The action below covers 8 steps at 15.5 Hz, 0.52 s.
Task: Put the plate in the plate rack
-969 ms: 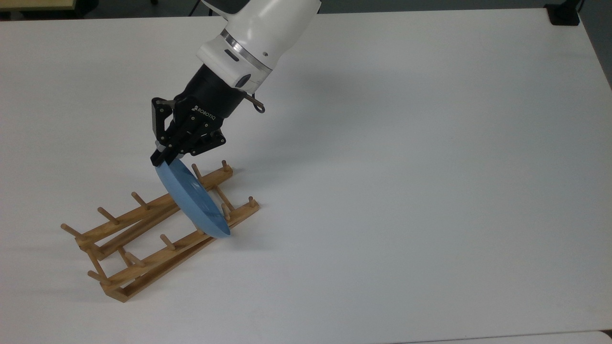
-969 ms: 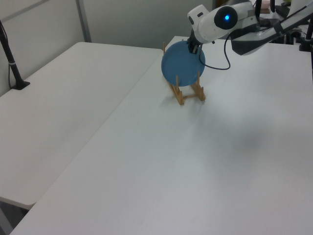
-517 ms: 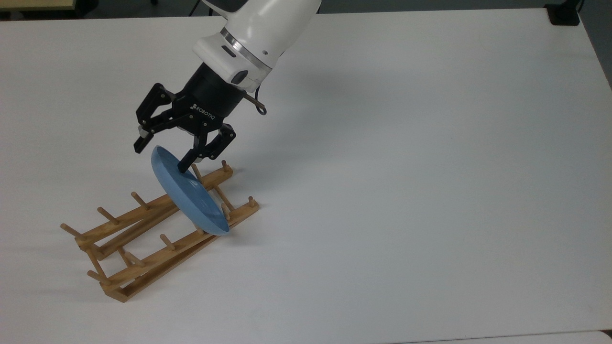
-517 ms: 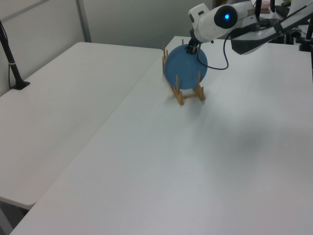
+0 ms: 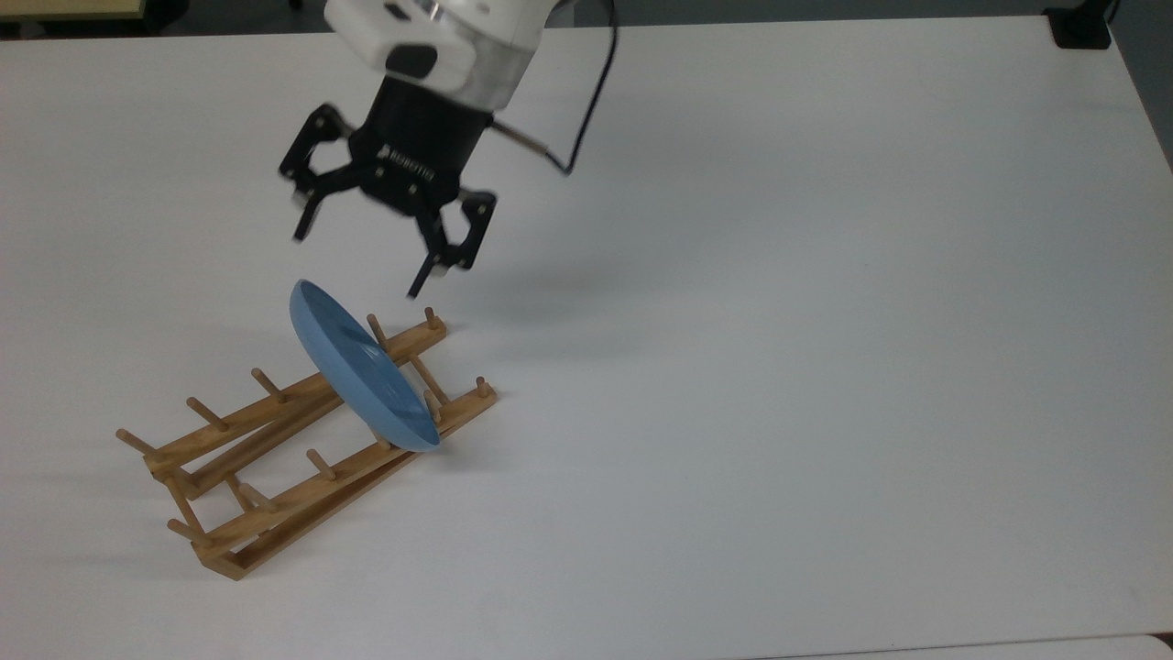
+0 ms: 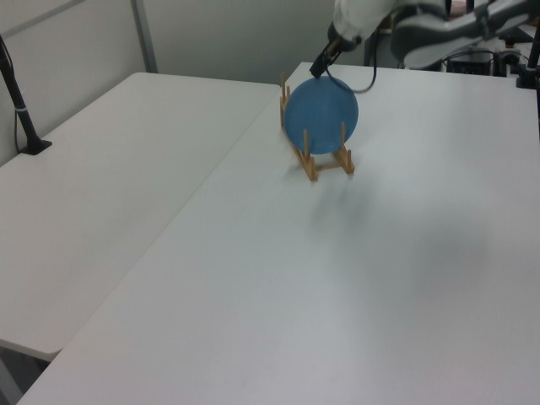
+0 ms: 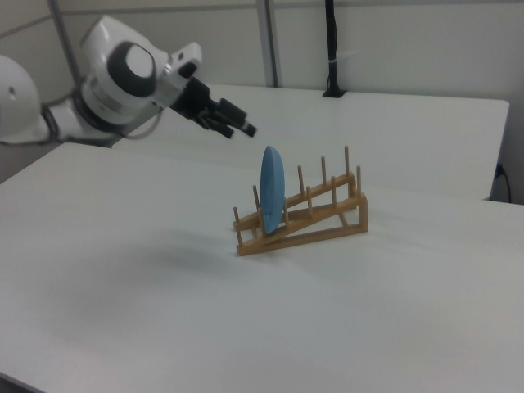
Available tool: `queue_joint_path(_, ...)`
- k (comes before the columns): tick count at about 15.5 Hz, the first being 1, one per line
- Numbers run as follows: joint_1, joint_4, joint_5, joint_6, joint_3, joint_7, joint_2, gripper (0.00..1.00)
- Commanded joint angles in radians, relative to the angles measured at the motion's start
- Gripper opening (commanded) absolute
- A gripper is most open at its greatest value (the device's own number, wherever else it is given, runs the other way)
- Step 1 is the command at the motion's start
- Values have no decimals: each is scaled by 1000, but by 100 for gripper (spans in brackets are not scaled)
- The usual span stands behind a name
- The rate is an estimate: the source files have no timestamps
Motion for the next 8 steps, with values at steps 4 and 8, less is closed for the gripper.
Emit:
queue_joint_path(4, -4, 28, 351, -330, 95, -21, -111, 100)
queue_joint_path(8, -7, 114, 572, -574, 93, -30, -148, 100)
